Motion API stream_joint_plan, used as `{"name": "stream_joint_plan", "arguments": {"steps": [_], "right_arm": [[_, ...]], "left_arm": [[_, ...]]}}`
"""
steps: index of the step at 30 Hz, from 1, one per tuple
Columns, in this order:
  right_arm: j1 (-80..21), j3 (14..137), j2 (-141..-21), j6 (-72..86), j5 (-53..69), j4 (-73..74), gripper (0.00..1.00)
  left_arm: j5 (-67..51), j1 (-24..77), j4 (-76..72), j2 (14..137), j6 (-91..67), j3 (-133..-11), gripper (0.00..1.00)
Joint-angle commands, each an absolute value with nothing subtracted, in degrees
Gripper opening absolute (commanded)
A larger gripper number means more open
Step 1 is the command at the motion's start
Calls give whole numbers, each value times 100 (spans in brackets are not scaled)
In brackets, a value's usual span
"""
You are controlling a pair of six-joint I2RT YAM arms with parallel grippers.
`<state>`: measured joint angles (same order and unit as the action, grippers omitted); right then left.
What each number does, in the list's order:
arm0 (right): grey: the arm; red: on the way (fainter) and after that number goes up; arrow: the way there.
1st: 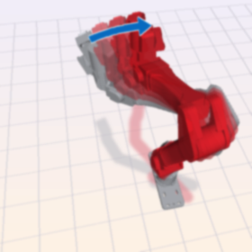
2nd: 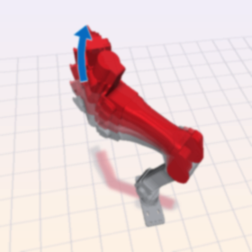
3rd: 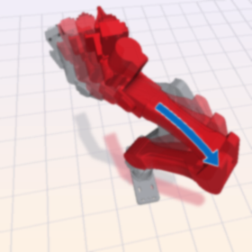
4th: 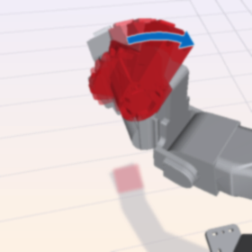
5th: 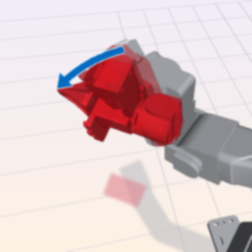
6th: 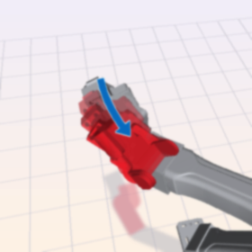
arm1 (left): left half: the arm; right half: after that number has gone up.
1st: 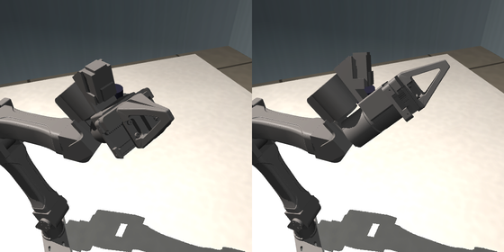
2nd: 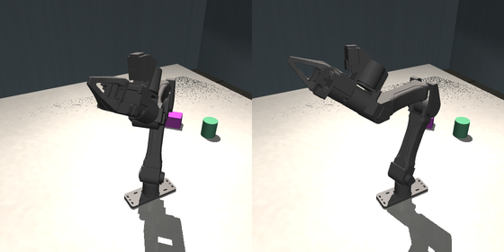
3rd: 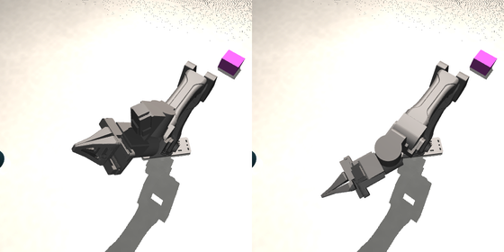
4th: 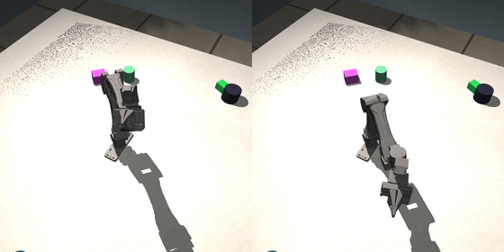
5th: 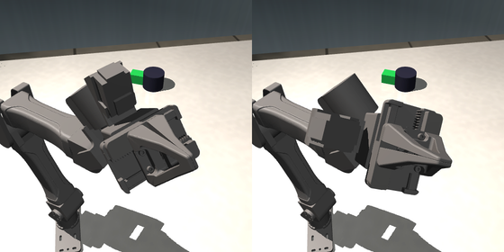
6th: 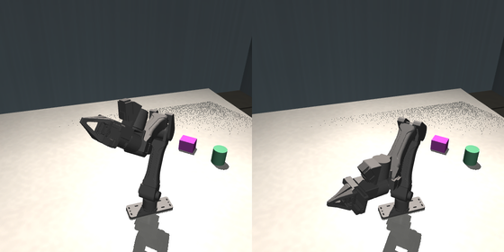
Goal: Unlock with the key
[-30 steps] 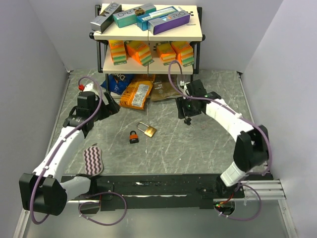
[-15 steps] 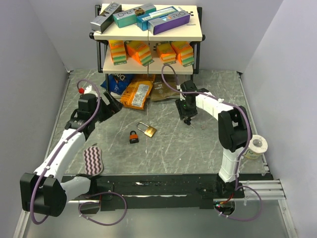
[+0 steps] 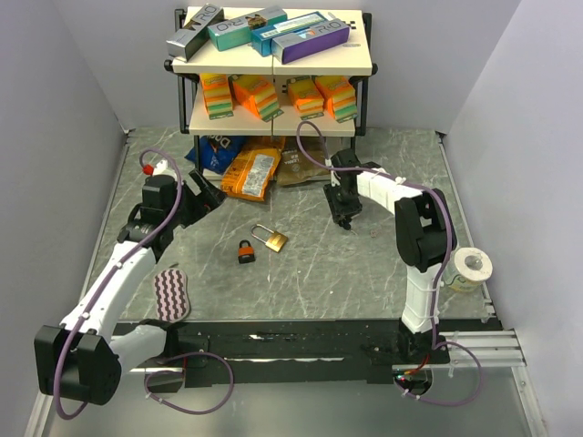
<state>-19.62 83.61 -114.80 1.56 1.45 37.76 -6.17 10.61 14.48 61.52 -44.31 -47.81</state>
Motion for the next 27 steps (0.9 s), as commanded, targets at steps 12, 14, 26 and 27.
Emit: {"name": "stream_joint_plan", "arguments": {"steps": [12, 14, 26, 27], "right_arm": [[-1942, 8358, -11646, 211, 9, 3771, 41], [-1934, 8393, -11672, 211, 9, 3805, 38], [-1934, 8367, -11549, 308, 176, 3911, 14], [-1934, 8358, -11514, 351, 202, 3920, 13]], "left_arm": [[-633, 1090, 1257, 6011, -4491, -4781, 96], [-677, 1090, 1239, 6091, -4474, -4825, 96], [-738, 1090, 1274, 6196, -4456, -4931, 96], [-747, 1090, 1274, 6188, -4465, -4931, 96]]}}
